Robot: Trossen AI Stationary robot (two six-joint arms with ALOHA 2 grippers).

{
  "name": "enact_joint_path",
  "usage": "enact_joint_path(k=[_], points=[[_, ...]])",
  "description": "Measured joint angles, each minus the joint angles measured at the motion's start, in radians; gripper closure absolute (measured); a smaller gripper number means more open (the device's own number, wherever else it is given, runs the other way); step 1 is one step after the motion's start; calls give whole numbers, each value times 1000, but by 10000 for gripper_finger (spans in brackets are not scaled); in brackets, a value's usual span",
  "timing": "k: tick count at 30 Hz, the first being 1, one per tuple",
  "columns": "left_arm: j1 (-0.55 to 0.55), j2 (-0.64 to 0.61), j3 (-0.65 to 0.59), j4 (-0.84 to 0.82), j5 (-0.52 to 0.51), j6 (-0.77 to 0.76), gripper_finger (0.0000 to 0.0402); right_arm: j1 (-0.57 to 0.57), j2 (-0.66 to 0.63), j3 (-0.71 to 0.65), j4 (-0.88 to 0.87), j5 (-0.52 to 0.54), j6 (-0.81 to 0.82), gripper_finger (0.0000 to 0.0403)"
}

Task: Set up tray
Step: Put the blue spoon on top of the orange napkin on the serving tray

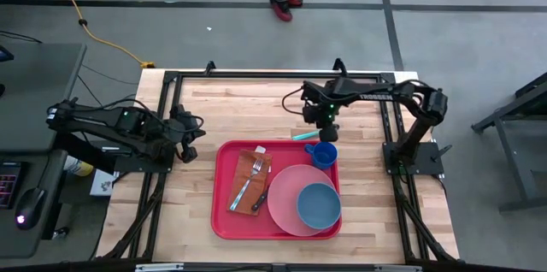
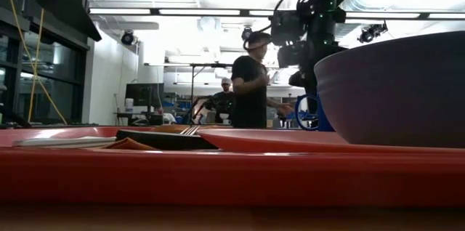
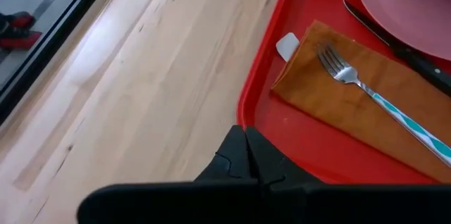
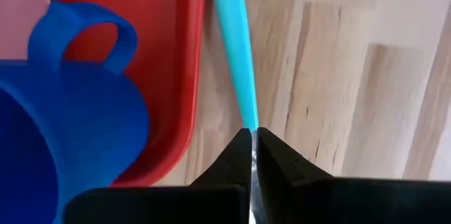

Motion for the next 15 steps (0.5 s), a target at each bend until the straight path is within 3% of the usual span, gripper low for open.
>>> enact_joint_path(k=[6,15], points=[[0,0,0,-2,-10,0,332,9,0,0,29,-13,-18,382],[0,0,0,-49,-31,20,280,-20,0,-2,34,-34,23,231]])
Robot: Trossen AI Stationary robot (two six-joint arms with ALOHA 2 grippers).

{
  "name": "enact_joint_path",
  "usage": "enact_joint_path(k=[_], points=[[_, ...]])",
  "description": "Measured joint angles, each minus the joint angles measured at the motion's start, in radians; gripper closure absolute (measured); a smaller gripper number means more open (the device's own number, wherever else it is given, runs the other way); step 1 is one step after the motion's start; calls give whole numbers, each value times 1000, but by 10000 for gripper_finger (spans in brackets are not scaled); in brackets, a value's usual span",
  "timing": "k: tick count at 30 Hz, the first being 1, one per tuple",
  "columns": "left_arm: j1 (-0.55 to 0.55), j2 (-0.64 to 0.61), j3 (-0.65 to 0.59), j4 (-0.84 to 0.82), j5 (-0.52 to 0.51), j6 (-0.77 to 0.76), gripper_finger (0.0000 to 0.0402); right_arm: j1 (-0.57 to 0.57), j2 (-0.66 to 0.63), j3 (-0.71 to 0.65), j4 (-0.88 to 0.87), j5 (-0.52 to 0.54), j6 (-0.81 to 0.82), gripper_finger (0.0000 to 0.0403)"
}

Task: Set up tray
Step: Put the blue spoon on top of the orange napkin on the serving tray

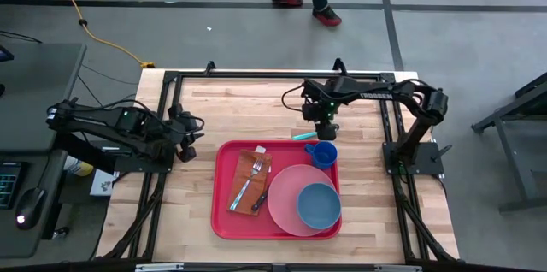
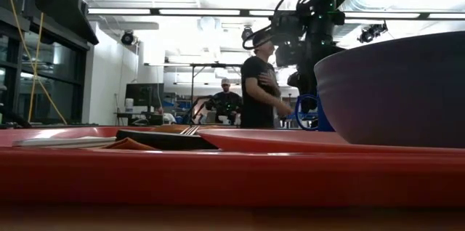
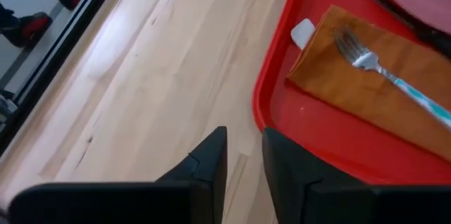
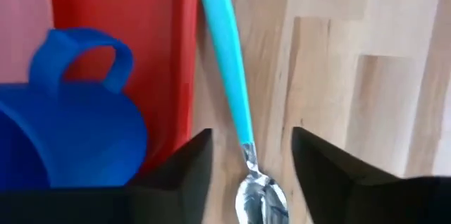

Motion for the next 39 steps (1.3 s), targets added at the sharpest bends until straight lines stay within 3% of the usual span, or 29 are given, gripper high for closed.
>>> enact_joint_path(k=[4,7,10,20,39], points=[[0,0,0,-19,-1,2,278,1,0,-60,27,47,-4,180],[0,0,0,-22,-2,2,278,2,1,-119,58,109,-6,167],[0,0,0,-22,-2,2,278,-1,1,-152,82,145,-2,168],[0,0,0,-23,-3,0,277,2,-1,-207,182,87,1,171],[0,0,1,-23,-14,-2,277,5,2,-208,298,79,-5,185]])
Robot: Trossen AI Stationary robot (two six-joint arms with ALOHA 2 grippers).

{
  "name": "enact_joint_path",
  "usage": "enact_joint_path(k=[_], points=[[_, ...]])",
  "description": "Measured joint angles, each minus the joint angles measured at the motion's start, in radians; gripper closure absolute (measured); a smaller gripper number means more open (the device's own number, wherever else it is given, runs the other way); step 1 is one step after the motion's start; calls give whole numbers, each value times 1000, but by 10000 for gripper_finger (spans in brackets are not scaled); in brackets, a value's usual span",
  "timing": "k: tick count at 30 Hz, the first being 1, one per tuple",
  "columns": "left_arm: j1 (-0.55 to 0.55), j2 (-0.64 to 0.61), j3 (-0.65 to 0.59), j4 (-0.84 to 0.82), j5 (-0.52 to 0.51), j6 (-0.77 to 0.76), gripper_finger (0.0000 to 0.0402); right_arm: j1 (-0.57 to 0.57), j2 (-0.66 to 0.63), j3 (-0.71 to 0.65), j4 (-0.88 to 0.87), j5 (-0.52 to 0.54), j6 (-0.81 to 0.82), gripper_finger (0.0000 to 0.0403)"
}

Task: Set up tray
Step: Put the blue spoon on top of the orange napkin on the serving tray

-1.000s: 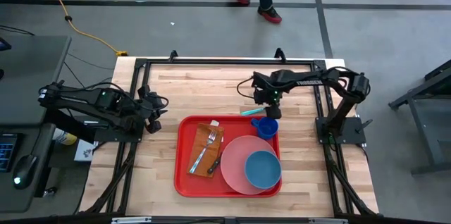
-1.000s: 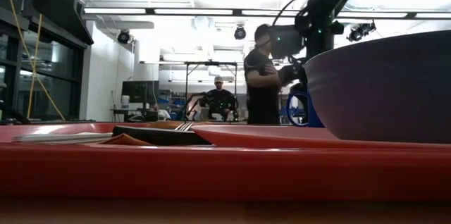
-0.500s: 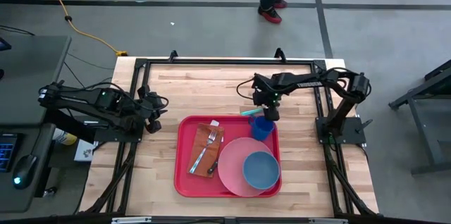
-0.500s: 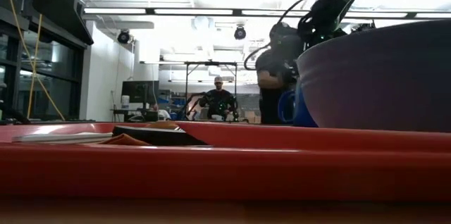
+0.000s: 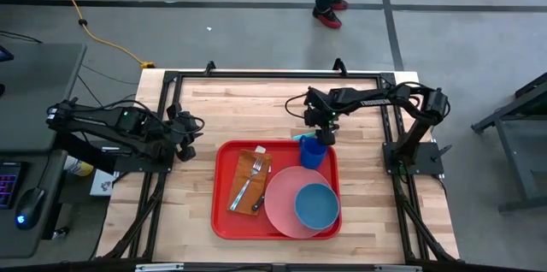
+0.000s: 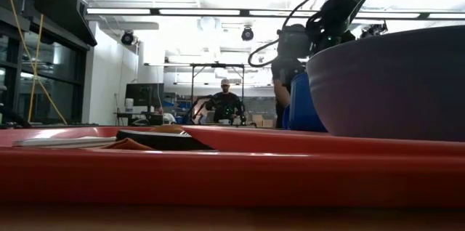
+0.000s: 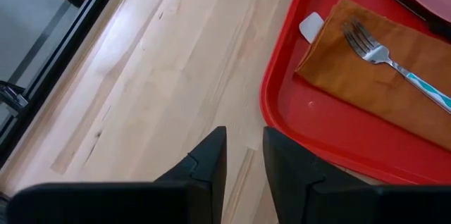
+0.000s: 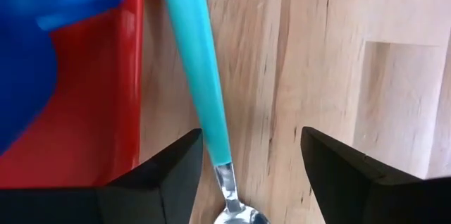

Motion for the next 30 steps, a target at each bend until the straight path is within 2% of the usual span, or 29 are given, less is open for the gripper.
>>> enact_joint_path(k=[6,14,22,30], points=[[0,0,0,-10,-7,0,277,19,0,15,-55,-1,34,186],[0,0,0,-11,-14,-1,277,40,0,121,-146,-3,77,185],[0,0,0,-15,-19,-1,277,44,-1,250,-317,4,85,181],[0,0,0,-17,-18,-1,277,-12,-1,279,-549,44,61,180]])
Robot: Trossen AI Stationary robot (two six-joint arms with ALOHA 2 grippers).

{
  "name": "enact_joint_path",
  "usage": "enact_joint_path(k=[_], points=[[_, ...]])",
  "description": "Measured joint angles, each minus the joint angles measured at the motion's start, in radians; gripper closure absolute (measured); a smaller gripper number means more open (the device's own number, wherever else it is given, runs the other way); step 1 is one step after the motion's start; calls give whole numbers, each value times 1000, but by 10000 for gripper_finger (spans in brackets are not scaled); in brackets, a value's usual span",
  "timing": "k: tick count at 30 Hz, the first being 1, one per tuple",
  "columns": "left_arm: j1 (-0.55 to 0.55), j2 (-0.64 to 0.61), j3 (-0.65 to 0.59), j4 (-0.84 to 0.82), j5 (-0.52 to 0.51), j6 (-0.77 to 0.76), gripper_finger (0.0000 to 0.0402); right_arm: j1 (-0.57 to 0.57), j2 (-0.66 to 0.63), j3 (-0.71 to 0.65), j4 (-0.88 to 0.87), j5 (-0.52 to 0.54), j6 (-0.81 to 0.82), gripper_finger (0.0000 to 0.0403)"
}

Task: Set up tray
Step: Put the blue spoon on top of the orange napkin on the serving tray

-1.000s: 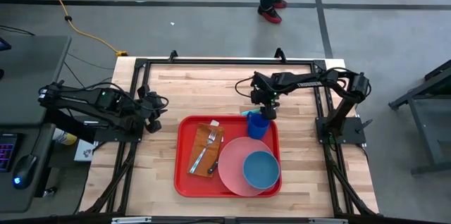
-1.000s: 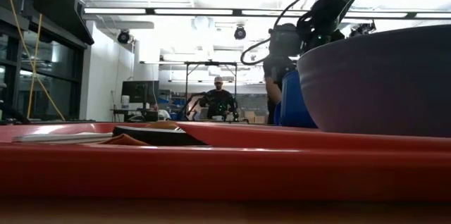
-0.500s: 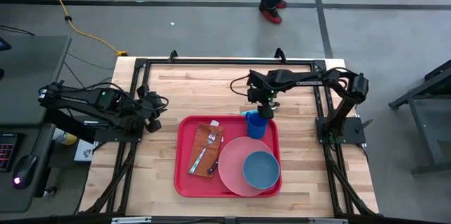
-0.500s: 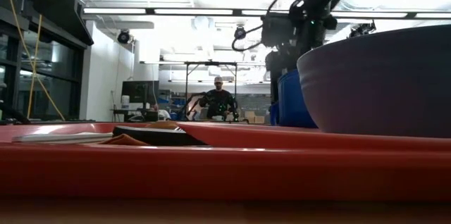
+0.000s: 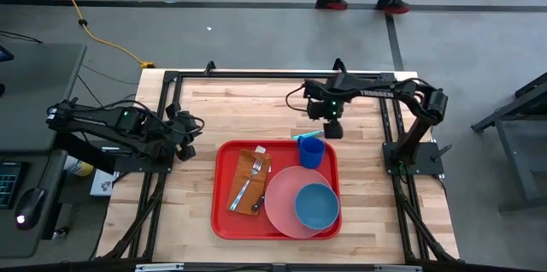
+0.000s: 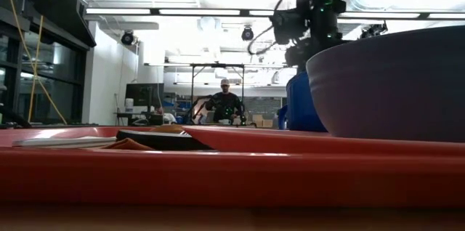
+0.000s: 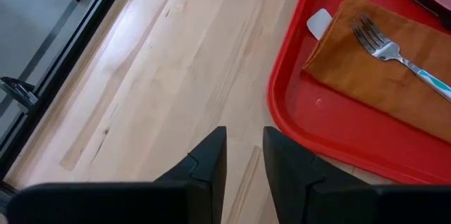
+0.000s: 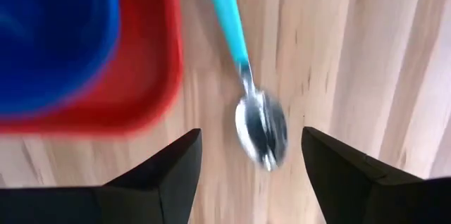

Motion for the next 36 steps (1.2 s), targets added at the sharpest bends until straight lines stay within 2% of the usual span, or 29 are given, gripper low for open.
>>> enact_joint_path(k=[6,13,26,36], points=[[0,0,0,-2,0,0,277,-74,0,0,-15,-8,-66,180],[0,0,0,-2,0,0,277,-121,-1,-29,2,-64,-109,180],[0,0,0,-2,0,0,277,-203,-1,-209,139,-131,-55,180],[0,0,0,-2,1,-6,277,-229,-1,-259,233,-160,0,180]])
